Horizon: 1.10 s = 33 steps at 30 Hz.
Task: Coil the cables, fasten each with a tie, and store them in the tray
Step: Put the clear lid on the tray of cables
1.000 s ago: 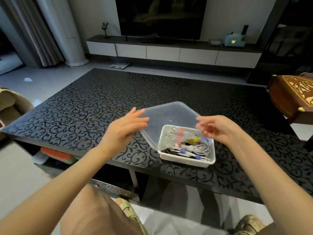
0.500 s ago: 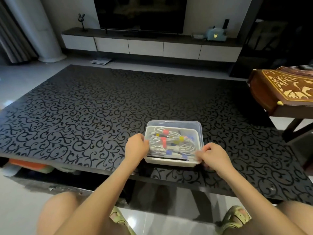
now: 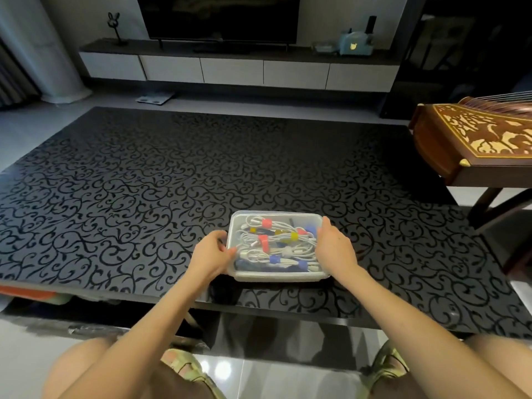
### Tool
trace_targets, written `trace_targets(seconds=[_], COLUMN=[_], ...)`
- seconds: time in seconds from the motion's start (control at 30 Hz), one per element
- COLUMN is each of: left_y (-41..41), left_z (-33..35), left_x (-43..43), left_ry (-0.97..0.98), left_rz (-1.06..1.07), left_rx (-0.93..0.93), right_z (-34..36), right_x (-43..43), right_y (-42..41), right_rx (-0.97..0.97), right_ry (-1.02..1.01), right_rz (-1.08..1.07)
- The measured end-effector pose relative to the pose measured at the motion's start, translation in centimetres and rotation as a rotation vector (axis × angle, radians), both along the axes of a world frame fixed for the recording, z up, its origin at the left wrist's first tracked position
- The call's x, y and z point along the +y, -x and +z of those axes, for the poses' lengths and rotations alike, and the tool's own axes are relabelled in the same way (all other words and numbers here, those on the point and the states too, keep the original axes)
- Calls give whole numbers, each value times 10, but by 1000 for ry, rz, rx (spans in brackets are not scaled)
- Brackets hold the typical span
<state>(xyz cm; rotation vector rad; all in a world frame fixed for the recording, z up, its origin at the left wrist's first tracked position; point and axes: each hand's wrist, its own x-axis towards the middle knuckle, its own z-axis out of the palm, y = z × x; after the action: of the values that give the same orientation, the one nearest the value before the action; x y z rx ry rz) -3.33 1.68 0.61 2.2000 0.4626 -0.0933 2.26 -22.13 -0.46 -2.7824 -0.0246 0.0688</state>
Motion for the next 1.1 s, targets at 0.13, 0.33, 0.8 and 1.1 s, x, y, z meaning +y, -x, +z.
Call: trace_targets(seconds=[0.13, 0.33, 0.8, 1.1], left_y=[-17, -34, -45, -98], left_z=[19, 42, 50, 48], left_x=[12, 6, -6, -22], left_ry=[379, 152, -372, -960], left_rz=[-181, -248, -393, -962], left_rx=[267, 483, 526, 398], right_z=[-1, 3, 3, -3], right_x=[-5, -2, 5, 6], right_y=[-11, -19, -33, -42], right_rx=[72, 88, -225, -212], right_ry=[-14, 26, 457, 163], right_rz=[35, -18, 650, 681])
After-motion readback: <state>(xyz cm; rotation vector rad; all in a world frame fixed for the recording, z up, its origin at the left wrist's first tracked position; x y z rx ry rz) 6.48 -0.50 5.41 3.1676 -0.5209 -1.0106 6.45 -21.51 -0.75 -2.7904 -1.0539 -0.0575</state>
